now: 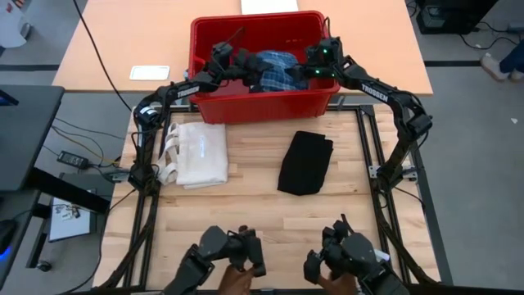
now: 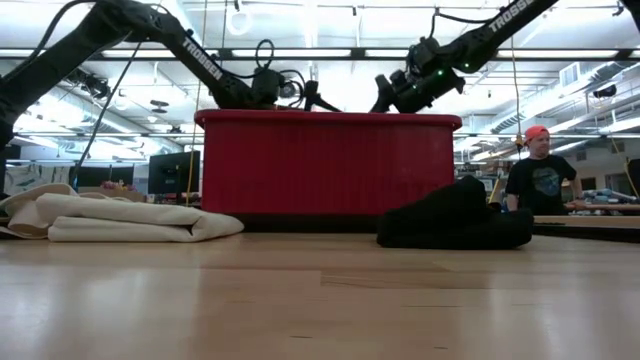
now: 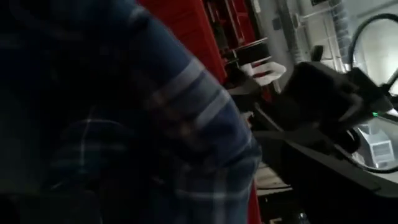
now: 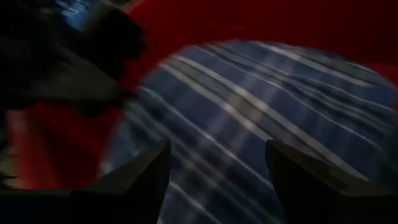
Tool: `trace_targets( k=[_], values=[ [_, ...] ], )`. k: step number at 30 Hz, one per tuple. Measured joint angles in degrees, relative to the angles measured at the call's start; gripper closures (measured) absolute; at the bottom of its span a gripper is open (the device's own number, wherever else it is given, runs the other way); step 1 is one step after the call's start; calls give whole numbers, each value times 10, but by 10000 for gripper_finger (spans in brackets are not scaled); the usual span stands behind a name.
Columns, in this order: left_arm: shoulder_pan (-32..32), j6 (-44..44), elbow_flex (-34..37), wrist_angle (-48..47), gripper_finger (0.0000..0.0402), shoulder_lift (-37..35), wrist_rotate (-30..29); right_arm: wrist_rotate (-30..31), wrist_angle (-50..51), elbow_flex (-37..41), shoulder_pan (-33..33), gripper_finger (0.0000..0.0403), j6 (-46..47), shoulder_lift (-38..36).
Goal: Fold laundry
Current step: Remove the blue shirt from the red laundry bin
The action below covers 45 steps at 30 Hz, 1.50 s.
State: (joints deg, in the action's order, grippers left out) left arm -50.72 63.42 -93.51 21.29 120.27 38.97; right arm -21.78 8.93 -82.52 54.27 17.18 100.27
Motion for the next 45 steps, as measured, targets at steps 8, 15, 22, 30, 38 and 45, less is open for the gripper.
trace_targets(
  k=[8, 15, 22, 30, 38, 45],
  values=[
    [8, -43, 0, -134, 45, 2, -70, 75, 55, 0, 6, 133, -42, 0],
    [17, -80, 0, -193, 45, 2, -153, 77, 65, 0, 6, 133, -52, 0],
    [29, -85, 0, -35, 45, 28, -155, 82, 66, 0, 6, 133, -77, 0],
    [41, 18, 1, 17, 45, 82, -103, 53, 65, 0, 6, 133, -82, 0],
    [43, 22, 0, 57, 80, 84, -119, 37, 63, 0, 6, 133, -79, -1],
    [34, 4, 0, 42, 244, 84, -125, 37, 62, 0, 5, 133, -78, -35]
  ],
)
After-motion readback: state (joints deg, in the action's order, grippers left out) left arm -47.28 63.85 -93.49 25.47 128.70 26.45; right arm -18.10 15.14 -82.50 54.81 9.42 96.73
